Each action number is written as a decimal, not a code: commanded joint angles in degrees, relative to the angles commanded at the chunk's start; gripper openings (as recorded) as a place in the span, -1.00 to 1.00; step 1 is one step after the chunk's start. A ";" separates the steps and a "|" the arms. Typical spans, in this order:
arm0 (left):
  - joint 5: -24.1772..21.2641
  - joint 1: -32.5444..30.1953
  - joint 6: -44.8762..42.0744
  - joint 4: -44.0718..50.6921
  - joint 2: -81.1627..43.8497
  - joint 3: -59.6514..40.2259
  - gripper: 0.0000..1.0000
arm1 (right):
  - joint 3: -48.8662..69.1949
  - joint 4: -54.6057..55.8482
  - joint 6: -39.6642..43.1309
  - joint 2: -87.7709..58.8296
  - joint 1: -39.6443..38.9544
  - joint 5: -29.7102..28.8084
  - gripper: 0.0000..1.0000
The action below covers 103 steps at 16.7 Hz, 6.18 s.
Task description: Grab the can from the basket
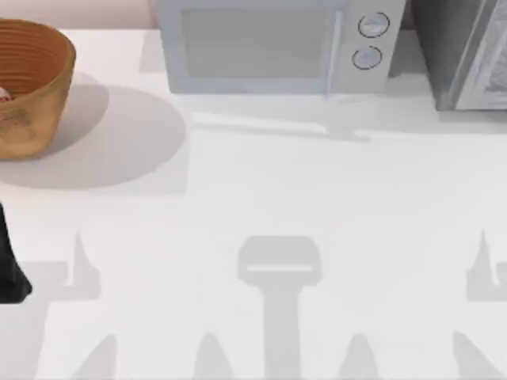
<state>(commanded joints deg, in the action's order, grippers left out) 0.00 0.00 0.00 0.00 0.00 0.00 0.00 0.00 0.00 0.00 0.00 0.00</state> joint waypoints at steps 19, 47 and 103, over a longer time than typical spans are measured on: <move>-2.85 1.84 0.76 29.19 -66.72 -60.65 1.00 | 0.00 0.00 0.00 0.00 0.00 0.00 1.00; -4.38 9.24 -10.90 84.33 -149.70 -149.35 1.00 | 0.00 0.00 0.00 0.00 0.00 0.00 1.00; 1.65 0.63 -5.28 44.00 -83.41 -81.25 -1.00 | 0.00 0.00 0.00 0.00 0.00 0.00 1.00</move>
<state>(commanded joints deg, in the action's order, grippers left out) 1.65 0.63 -5.28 44.00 -83.41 -81.25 0.00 0.00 0.00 0.00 0.00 0.00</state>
